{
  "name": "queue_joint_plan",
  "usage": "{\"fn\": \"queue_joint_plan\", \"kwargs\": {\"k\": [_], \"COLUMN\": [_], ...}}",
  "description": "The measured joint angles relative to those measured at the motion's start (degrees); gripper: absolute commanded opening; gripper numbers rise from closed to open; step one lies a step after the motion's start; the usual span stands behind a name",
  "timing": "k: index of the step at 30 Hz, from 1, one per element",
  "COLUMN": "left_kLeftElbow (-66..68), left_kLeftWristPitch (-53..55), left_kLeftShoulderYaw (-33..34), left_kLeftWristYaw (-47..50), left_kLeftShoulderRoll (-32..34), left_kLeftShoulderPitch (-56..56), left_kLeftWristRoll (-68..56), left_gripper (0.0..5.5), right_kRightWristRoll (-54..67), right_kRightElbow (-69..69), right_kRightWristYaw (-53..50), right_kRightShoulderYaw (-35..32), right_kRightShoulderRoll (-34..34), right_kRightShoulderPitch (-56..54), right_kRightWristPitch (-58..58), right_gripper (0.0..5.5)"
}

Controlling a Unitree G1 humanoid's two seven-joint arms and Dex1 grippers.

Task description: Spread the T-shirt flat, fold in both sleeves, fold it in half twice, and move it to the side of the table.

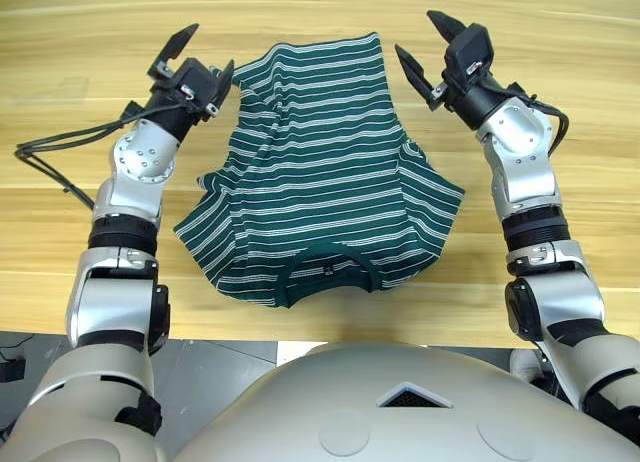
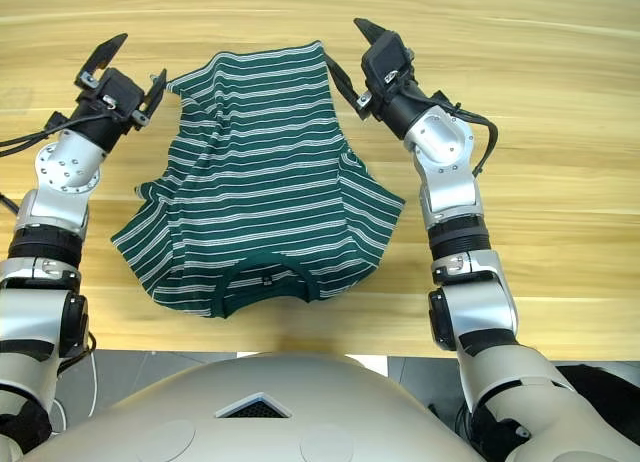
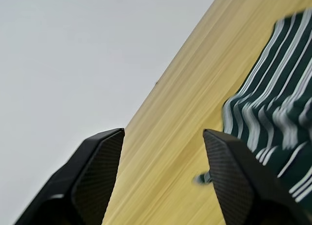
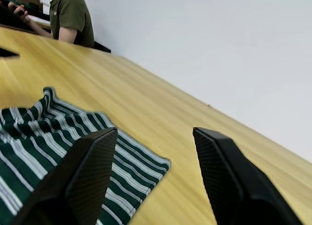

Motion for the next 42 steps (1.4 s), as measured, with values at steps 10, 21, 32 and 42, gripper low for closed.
{"fn": "queue_joint_plan", "kwargs": {"k": [10, 21, 32, 42], "left_kLeftElbow": [-37.4, -44.0, -44.0, -43.7], "left_kLeftWristPitch": [14.1, 17.1, 17.0, 16.9], "left_kLeftShoulderYaw": [9.1, 9.3, 8.8, 8.0], "left_kLeftWristYaw": [2.3, 0.4, -0.2, -0.2], "left_kLeftShoulderRoll": [-4.7, -8.5, -10.5, -12.5], "left_kLeftShoulderPitch": [5.4, 6.4, 8.8, 9.2], "left_kLeftWristRoll": [-9.5, -10.0, -9.3, -8.0], "left_gripper": [3.00, 3.00, 3.00, 3.00], "right_kRightWristRoll": [-13.6, -23.0, -18.5, -15.1], "right_kRightElbow": [35.2, 39.7, 37.5, 35.4], "right_kRightWristYaw": [-4.0, -5.6, -5.1, -3.8], "right_kRightShoulderYaw": [7.8, 15.8, 9.4, 5.0], "right_kRightShoulderRoll": [3.2, 2.5, -7.5, -8.5], "right_kRightShoulderPitch": [-20.8, -21.7, -15.5, -11.6], "right_kRightWristPitch": [2.1, 1.4, -3.5, -5.3], "right_gripper": [2.87, 2.87, 2.87, 2.87]}}
